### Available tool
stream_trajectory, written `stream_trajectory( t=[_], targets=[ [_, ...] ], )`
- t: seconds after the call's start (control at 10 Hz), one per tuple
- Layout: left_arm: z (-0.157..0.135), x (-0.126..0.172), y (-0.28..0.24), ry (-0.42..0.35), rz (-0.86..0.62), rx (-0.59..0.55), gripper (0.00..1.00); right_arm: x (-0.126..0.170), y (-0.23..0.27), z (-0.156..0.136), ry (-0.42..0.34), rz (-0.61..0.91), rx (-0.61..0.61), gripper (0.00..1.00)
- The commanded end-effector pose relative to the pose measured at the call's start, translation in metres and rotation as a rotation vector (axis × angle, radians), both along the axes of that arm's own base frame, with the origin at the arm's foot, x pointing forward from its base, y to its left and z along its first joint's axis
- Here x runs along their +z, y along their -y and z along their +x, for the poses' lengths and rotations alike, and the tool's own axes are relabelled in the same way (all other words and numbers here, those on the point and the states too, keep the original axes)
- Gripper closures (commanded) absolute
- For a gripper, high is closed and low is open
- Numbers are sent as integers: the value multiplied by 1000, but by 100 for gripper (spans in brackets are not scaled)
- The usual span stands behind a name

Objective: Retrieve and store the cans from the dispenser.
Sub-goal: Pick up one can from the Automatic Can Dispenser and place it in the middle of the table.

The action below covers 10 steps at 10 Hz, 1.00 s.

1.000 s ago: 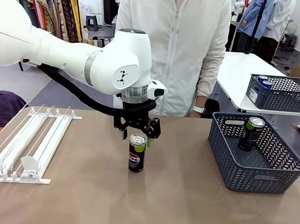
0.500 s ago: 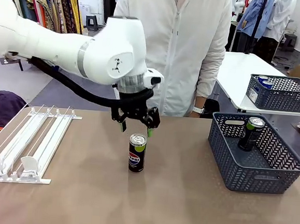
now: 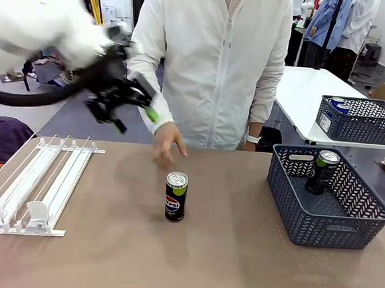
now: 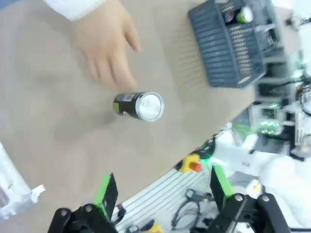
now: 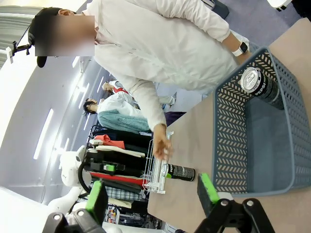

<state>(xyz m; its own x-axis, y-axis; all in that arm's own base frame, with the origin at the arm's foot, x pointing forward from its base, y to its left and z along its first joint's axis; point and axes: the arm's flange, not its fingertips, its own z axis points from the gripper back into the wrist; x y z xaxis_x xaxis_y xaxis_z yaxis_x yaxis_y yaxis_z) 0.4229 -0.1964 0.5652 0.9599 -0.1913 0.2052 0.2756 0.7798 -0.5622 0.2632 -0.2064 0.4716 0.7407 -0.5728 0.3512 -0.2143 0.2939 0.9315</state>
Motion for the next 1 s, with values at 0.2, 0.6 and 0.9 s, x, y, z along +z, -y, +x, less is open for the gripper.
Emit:
stream_trajectory(
  t=[0.2,0.6,0.9],
  targets=[
    [-19,-15,-205,4,-414,206,0,3,-1,3,25,19,-10,0],
    [-46,-121,-329,-91,-912,330,0,3,-1,3,25,19,-10,0],
    [-43,-136,-328,-140,-829,261,0,3,-1,3,25,19,-10,0]
  ],
)
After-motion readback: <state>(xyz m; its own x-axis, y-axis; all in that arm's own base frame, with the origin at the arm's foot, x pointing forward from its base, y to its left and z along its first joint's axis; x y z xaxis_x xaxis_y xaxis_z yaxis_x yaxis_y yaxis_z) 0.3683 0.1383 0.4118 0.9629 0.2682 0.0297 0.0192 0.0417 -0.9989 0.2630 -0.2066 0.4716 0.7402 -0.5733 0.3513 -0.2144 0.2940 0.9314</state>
